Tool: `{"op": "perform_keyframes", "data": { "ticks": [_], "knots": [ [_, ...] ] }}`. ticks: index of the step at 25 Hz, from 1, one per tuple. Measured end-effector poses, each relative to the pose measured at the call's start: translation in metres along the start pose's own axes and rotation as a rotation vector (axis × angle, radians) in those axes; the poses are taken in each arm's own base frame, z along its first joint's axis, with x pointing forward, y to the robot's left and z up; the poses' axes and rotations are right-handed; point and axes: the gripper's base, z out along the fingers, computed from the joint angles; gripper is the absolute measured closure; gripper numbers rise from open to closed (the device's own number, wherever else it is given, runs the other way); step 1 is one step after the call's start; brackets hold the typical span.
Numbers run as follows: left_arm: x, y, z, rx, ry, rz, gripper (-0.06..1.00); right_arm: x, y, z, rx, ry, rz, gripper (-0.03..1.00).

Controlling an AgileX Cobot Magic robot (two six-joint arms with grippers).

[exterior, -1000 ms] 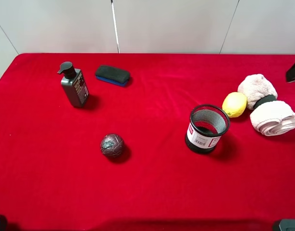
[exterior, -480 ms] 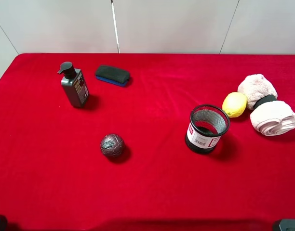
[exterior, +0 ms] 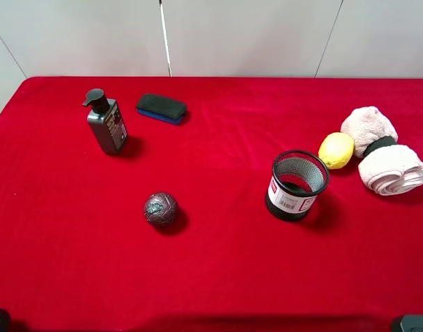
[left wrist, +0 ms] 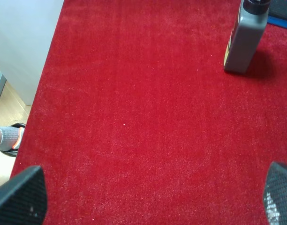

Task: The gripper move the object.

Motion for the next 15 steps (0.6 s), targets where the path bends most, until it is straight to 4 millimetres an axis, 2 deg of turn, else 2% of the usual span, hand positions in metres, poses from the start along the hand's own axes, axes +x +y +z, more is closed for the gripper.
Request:
{"op": "perform_keyframes", "data": {
  "ticks": [5,15],
  "knots": [
    [0.0,0.0,0.0,0.0,0.0,0.0,0.04,0.019,0.002,-0.001,-0.001,-0.057,0.002,0.27],
    [0.0,0.0,0.0,0.0,0.0,0.0,0.04,0.026,0.008,-0.014,-0.022,-0.141,0.0,0.27]
  ]
}}
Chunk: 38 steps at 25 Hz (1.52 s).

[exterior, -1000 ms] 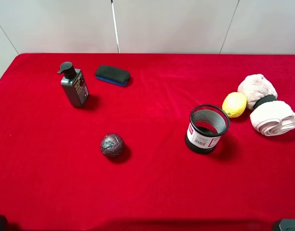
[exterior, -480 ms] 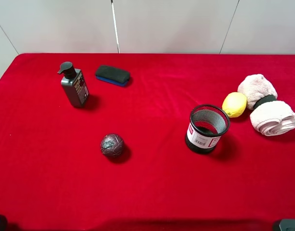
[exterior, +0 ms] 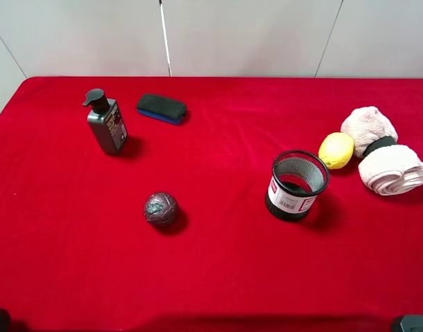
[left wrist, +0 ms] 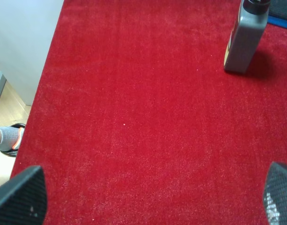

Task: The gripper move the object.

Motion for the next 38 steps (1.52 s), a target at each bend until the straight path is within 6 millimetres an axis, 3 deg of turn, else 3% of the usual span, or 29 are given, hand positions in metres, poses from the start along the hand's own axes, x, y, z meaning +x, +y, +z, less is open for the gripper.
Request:
{"op": "perform_keyframes", "data": {
  "ticks": [16,25,38],
  "knots": [
    [0.0,0.0,0.0,0.0,0.0,0.0,0.04,0.012,0.004,0.0,-0.042,0.071,-0.02,0.27],
    [0.0,0.0,0.0,0.0,0.0,0.0,0.04,0.031,0.01,-0.033,0.002,-0.156,-0.078,0.27],
    [0.0,0.0,0.0,0.0,0.0,0.0,0.04,0.032,0.009,-0.034,0.018,-0.163,-0.07,0.27]
  ]
}}
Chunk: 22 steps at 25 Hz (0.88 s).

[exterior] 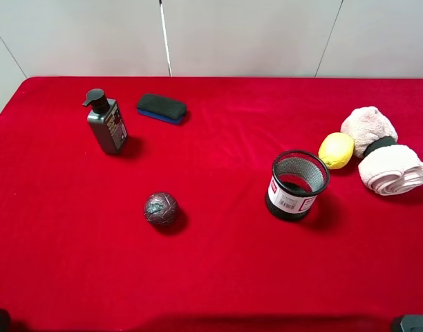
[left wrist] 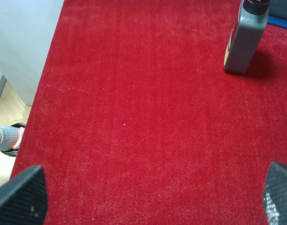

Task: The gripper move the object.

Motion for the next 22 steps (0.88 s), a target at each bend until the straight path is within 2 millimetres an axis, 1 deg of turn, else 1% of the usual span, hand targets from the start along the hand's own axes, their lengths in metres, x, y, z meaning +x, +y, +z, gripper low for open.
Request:
{"op": "perform_keyframes", "data": {
  "ticks": [22],
  "knots": [
    [0.0,0.0,0.0,0.0,0.0,0.0,0.05,0.0,0.0,0.0,0.0,0.0,0.001,0.27]
  ]
}}
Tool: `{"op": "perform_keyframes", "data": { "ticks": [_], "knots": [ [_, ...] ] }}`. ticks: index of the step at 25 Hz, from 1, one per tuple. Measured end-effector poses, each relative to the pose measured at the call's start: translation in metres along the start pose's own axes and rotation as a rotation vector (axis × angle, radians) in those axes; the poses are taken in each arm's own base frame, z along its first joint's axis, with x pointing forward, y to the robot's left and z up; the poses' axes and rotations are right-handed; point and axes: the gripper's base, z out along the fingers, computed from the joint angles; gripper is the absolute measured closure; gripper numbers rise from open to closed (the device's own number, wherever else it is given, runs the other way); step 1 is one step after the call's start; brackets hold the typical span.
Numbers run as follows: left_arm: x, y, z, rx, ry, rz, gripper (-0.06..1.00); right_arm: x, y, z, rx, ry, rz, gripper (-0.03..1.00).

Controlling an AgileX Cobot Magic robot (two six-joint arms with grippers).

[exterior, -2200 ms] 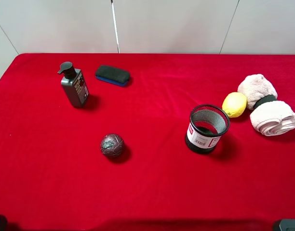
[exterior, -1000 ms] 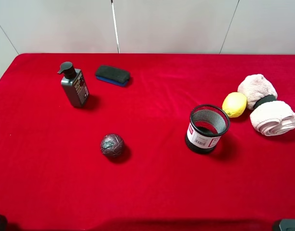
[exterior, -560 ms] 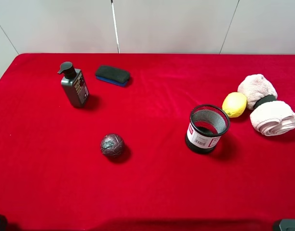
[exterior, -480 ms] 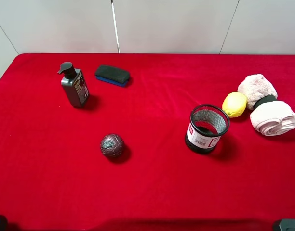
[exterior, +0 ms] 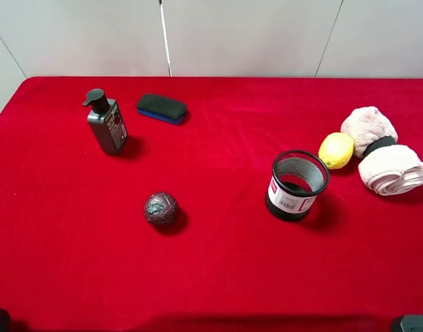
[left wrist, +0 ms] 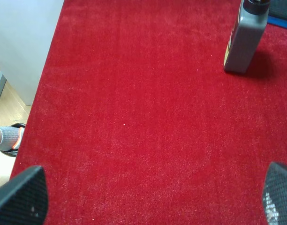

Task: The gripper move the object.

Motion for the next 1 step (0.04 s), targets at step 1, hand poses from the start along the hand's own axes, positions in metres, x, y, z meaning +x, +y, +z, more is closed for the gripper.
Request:
{"op": "perform_keyframes", "data": {
  "ticks": [1],
  "knots": [
    [0.0,0.0,0.0,0.0,0.0,0.0,0.05,0.0,0.0,0.0,0.0,0.0,0.0,0.27]
  ]
}}
